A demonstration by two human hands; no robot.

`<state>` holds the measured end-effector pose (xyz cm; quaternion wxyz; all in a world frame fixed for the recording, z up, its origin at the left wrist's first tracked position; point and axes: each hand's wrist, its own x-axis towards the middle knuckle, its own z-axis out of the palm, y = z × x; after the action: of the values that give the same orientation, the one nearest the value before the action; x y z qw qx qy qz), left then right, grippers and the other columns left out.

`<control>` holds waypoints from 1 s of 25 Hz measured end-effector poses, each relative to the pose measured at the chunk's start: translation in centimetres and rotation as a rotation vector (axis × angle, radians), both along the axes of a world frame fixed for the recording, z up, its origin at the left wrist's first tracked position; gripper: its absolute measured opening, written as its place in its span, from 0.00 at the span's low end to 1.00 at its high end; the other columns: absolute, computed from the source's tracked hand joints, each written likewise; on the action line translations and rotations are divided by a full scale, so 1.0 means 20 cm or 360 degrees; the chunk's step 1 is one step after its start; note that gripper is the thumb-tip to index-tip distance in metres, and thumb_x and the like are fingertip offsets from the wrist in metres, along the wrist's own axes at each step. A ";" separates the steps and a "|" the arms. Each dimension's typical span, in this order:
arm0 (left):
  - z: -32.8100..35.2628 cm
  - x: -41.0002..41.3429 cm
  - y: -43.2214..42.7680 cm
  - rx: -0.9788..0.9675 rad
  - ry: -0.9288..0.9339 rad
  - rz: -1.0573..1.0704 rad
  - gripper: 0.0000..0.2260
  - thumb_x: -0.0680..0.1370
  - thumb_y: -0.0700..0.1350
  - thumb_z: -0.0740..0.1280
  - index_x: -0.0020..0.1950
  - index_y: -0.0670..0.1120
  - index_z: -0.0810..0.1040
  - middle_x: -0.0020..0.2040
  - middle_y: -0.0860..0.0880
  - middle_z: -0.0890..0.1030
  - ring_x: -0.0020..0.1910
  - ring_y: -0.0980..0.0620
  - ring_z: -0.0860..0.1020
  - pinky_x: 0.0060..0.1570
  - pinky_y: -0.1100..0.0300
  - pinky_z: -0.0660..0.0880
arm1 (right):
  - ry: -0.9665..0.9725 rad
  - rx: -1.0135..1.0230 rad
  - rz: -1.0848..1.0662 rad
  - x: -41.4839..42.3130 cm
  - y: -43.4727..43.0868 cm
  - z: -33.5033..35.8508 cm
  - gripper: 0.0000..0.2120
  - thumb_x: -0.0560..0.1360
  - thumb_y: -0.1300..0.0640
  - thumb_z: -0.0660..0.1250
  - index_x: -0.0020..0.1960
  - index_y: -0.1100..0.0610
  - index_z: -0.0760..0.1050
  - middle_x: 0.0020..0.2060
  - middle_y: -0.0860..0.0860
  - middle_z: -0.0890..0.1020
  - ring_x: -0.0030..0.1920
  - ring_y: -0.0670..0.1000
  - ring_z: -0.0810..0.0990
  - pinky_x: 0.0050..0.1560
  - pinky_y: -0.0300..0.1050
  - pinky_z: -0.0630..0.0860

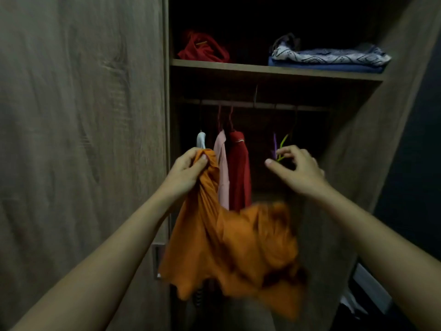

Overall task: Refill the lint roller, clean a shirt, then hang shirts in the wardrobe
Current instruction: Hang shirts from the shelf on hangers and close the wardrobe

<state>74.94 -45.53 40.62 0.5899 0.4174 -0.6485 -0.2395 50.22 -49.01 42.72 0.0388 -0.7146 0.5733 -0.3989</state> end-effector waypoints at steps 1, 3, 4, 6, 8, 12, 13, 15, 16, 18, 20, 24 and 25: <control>0.01 -0.05 0.00 -0.0014 -0.0031 -0.0049 0.06 0.81 0.42 0.58 0.51 0.43 0.74 0.38 0.51 0.74 0.35 0.62 0.74 0.40 0.67 0.72 | -0.0001 0.0059 0.0244 0.01 0.02 -0.02 0.20 0.69 0.41 0.68 0.58 0.45 0.71 0.59 0.51 0.75 0.62 0.54 0.73 0.63 0.57 0.70; 0.02 -0.14 0.00 -0.0045 -0.0054 -0.0098 0.06 0.80 0.42 0.59 0.45 0.45 0.71 0.35 0.51 0.71 0.29 0.64 0.71 0.34 0.69 0.70 | -0.0133 0.0448 0.0787 0.06 0.07 -0.07 0.25 0.69 0.49 0.71 0.64 0.49 0.68 0.59 0.51 0.74 0.62 0.51 0.74 0.60 0.46 0.73; 0.02 -0.17 0.00 -0.0052 -0.0052 -0.0105 0.07 0.80 0.42 0.60 0.43 0.46 0.70 0.33 0.51 0.70 0.28 0.64 0.71 0.33 0.69 0.69 | -0.0185 0.0630 0.0944 0.09 0.09 -0.11 0.25 0.70 0.50 0.71 0.64 0.50 0.67 0.58 0.50 0.75 0.59 0.48 0.76 0.57 0.39 0.74; 0.02 -0.19 0.02 -0.0054 -0.0036 -0.0088 0.07 0.80 0.43 0.61 0.41 0.47 0.69 0.31 0.52 0.70 0.25 0.63 0.70 0.30 0.69 0.68 | -0.0188 0.0666 0.1066 0.16 0.13 -0.19 0.17 0.72 0.54 0.69 0.59 0.53 0.72 0.51 0.49 0.78 0.49 0.39 0.78 0.49 0.32 0.75; 0.04 -0.18 0.03 -0.0059 -0.0082 -0.0068 0.07 0.79 0.44 0.63 0.42 0.46 0.70 0.30 0.53 0.71 0.25 0.63 0.71 0.28 0.69 0.69 | -0.0244 0.0523 0.1103 0.21 0.14 -0.25 0.04 0.75 0.58 0.66 0.50 0.55 0.76 0.42 0.48 0.79 0.41 0.35 0.78 0.44 0.31 0.75; 0.09 -0.09 0.07 -0.0110 -0.0365 -0.0002 0.06 0.77 0.46 0.65 0.41 0.48 0.73 0.34 0.51 0.77 0.33 0.58 0.77 0.38 0.60 0.75 | -0.0615 0.0600 0.1308 0.33 0.18 -0.25 0.07 0.76 0.56 0.64 0.54 0.52 0.72 0.47 0.46 0.81 0.50 0.44 0.82 0.53 0.43 0.79; 0.10 -0.06 0.08 -0.0130 -0.0394 0.0002 0.05 0.77 0.47 0.66 0.42 0.49 0.74 0.36 0.50 0.78 0.36 0.56 0.78 0.41 0.58 0.76 | -0.0605 0.0510 0.1309 0.37 0.18 -0.23 0.09 0.76 0.56 0.64 0.56 0.53 0.72 0.48 0.48 0.81 0.51 0.49 0.82 0.54 0.47 0.79; 0.13 -0.01 0.11 -0.0157 -0.0449 0.0030 0.04 0.78 0.47 0.64 0.43 0.50 0.76 0.39 0.50 0.79 0.39 0.55 0.78 0.44 0.56 0.76 | -0.0588 0.0319 0.1242 0.44 0.18 -0.21 0.09 0.76 0.56 0.65 0.54 0.59 0.74 0.46 0.56 0.81 0.51 0.56 0.82 0.55 0.55 0.79; 0.14 0.01 0.12 -0.0168 -0.0480 0.0072 0.05 0.78 0.47 0.64 0.44 0.50 0.77 0.38 0.51 0.78 0.39 0.55 0.78 0.43 0.57 0.75 | -0.0588 0.0271 0.1200 0.47 0.18 -0.21 0.09 0.76 0.55 0.65 0.52 0.60 0.74 0.46 0.58 0.81 0.51 0.58 0.81 0.55 0.58 0.78; 0.16 0.06 0.14 -0.0210 -0.0590 0.0277 0.07 0.79 0.48 0.63 0.43 0.49 0.76 0.37 0.52 0.77 0.36 0.58 0.76 0.40 0.59 0.73 | -0.0603 0.0264 0.1173 0.52 0.16 -0.20 0.08 0.77 0.54 0.63 0.48 0.59 0.73 0.45 0.58 0.80 0.49 0.59 0.80 0.54 0.58 0.78; 0.16 0.11 0.14 -0.0245 -0.0748 0.0535 0.10 0.78 0.51 0.63 0.42 0.47 0.76 0.36 0.50 0.78 0.36 0.57 0.76 0.37 0.60 0.71 | -0.0759 0.0350 0.1183 0.56 0.16 -0.21 0.06 0.78 0.55 0.60 0.43 0.55 0.69 0.38 0.53 0.76 0.41 0.55 0.77 0.46 0.52 0.78; 0.17 0.21 0.16 -0.0233 -0.0967 0.0470 0.13 0.78 0.53 0.62 0.43 0.44 0.74 0.38 0.44 0.79 0.38 0.49 0.78 0.37 0.55 0.73 | -0.0970 0.0400 0.1082 0.58 0.14 -0.19 0.10 0.79 0.56 0.56 0.39 0.50 0.65 0.36 0.50 0.70 0.40 0.52 0.70 0.44 0.49 0.69; 0.17 0.23 0.17 -0.0221 -0.0990 0.0390 0.12 0.78 0.53 0.62 0.45 0.44 0.75 0.39 0.44 0.79 0.39 0.49 0.78 0.38 0.55 0.73 | -0.0995 0.0436 0.1107 0.58 0.13 -0.18 0.10 0.79 0.56 0.56 0.39 0.50 0.65 0.36 0.50 0.70 0.41 0.53 0.70 0.42 0.47 0.69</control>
<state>79.55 -42.06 44.02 0.4151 0.5042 -0.7571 0.0167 61.74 -46.33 39.22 0.4337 -0.6982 0.3087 -0.4787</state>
